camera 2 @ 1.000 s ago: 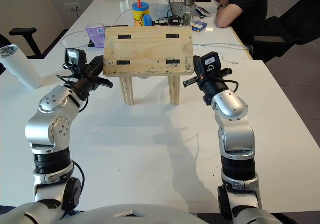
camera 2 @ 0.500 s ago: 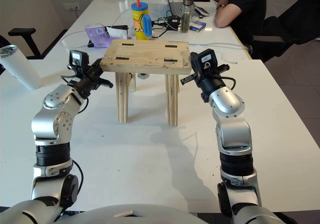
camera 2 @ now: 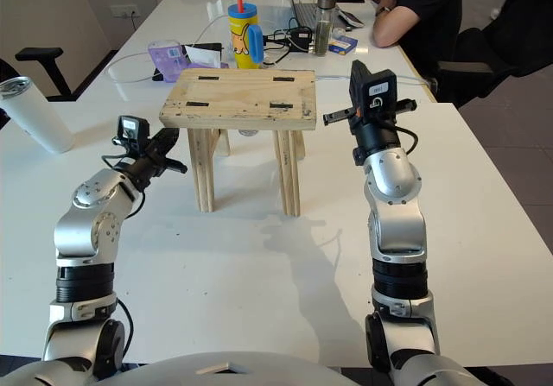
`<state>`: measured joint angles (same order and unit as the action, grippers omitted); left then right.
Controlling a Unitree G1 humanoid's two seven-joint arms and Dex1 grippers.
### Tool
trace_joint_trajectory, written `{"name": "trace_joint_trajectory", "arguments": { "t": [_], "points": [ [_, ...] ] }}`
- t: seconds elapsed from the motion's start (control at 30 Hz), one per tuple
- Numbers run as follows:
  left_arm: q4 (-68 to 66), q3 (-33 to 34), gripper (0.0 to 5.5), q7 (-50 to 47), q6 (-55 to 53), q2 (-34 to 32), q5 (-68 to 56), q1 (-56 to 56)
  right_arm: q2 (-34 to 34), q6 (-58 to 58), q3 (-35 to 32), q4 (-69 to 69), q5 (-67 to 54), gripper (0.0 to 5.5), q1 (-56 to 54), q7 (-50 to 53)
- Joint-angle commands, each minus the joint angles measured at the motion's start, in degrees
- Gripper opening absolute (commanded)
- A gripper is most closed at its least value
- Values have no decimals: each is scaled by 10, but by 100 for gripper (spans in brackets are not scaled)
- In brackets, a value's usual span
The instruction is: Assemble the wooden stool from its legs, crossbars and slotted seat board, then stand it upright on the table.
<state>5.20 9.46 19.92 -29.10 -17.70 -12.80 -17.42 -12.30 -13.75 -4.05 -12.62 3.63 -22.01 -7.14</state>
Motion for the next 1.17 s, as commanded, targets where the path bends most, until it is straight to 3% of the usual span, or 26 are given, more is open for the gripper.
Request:
{"name": "trace_joint_trajectory", "arguments": {
  "t": [0.03, 0.37, 0.73, 1.17],
  "points": [
    [-14, 4, 2, -13, 39, -5, 20, 56, 1, 29, 4, 50, 5, 0, 49, 6],
    [-35, -21, 2, -47, 240, 70, 46, 178, 28, 158, 21, 136, 32, 0, 190, 53],
    [41, -55, 2, -70, 228, 93, 52, 213, 32, 152, 27, 127, 37, 0, 201, 66],
    [9, -79, 2, -99, 245, 116, 68, 185, 16, 183, 20, 190, 39, 0, 137, 62]
  ]
}}
